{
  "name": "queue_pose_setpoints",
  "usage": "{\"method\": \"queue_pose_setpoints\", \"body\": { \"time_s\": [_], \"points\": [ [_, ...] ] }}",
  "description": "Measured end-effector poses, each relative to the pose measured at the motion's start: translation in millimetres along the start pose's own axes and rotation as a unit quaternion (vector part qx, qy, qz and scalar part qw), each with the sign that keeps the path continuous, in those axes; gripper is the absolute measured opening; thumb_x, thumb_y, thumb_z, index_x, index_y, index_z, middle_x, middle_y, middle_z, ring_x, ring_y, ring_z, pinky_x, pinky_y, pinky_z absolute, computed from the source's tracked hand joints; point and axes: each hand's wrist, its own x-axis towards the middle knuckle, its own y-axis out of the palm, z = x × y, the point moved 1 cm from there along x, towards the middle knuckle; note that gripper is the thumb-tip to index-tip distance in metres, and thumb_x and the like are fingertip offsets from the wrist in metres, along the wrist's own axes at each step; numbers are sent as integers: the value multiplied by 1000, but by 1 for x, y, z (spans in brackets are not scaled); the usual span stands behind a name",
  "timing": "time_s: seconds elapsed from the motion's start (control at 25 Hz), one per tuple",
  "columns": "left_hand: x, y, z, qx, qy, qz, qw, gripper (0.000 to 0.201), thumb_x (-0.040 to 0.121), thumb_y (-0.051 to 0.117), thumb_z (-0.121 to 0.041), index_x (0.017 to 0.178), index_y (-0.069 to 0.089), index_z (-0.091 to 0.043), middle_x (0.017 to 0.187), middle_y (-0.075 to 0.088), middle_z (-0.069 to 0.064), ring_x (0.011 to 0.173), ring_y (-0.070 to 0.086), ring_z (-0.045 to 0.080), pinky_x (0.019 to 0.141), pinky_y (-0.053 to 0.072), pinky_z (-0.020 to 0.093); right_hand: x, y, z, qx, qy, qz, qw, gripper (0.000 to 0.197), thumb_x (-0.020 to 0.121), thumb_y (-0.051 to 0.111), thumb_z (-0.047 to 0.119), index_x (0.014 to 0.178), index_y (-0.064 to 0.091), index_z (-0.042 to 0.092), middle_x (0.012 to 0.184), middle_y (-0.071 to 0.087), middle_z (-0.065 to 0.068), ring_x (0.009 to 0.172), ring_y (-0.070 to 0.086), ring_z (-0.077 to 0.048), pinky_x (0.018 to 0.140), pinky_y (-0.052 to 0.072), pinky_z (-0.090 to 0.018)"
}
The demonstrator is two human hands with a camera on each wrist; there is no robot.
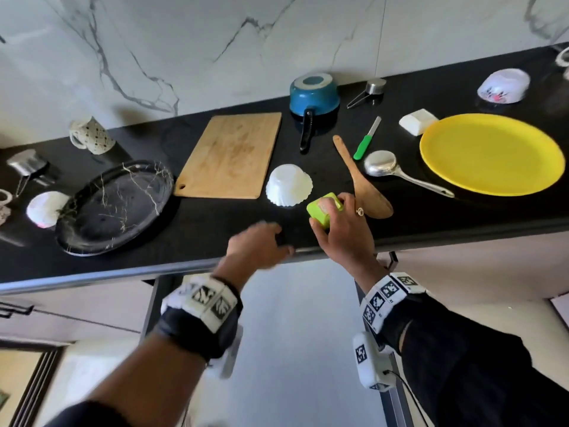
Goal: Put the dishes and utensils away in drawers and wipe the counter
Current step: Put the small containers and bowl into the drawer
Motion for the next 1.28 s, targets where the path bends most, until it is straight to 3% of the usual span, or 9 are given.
{"method": "queue_pose_setpoints", "body": {
  "time_s": [0.08,0.16,0.28,0.4,0.52,0.64,0.8,1.12,1.28],
  "points": [
    [20,-27,-5,-28,-14,-70,997,59,91,59,-48,143,42,-24,143,46,3,126,51,26,97,44,43,3,1,2,-17,8,16,1000,42,90,56,42,127,45,24,131,43,-15,109,54,-34,80,55,-42],
    [44,-46,-11,-25,8,-105,994,71,93,59,-39,153,23,-25,158,27,1,136,42,28,102,42,45,4,3,-1,-26,0,27,999,49,92,51,44,137,42,27,139,41,-15,121,49,-34,87,53,-41],
    [75,-52,-23,9,30,-73,997,83,94,60,-35,157,7,-25,165,0,-2,144,29,31,105,38,48,4,5,-4,-27,-12,25,999,54,93,46,46,143,40,27,140,44,-13,127,44,-31,97,48,-41],
    [97,-40,-23,-2,24,-56,998,89,92,62,-40,157,4,-22,164,-3,1,144,24,37,106,36,52,4,6,-4,-29,-9,21,999,53,93,47,45,142,43,25,137,46,-13,126,45,-30,97,47,-40],
    [110,-29,-21,-37,24,-77,996,94,89,64,-45,157,4,-20,163,6,8,142,25,42,107,35,53,3,8,-4,-34,-8,19,999,52,94,47,45,142,43,23,137,46,-14,126,46,-31,96,48,-40],
    [116,-24,-22,-78,5,-115,990,98,78,74,-52,150,21,-14,148,26,16,132,37,42,101,41,50,2,8,-3,-40,-9,12,999,51,96,46,43,143,42,24,138,45,-14,123,48,-31,92,48,-37],
    [115,-11,-22,-172,-3,-113,979,99,70,81,-51,142,26,-9,138,38,19,126,46,41,98,43,46,2,7,-2,-59,-15,5,998,50,97,45,40,144,41,24,139,44,-16,122,47,-31,91,47,-37],
    [68,7,2,-163,-13,-186,969,93,64,80,-60,134,38,-18,128,44,8,117,47,32,86,47,44,2,5,1,-25,6,31,999,52,99,43,44,148,35,28,147,35,-14,131,41,-31,89,50,-40],
    [58,13,-6,-189,29,-236,953,93,62,85,-50,137,39,-20,131,41,7,118,43,34,83,47,43,-3,3,-2,11,2,31,999,52,100,44,44,148,34,28,148,32,-14,129,44,-29,80,55,-40]
  ]
}}
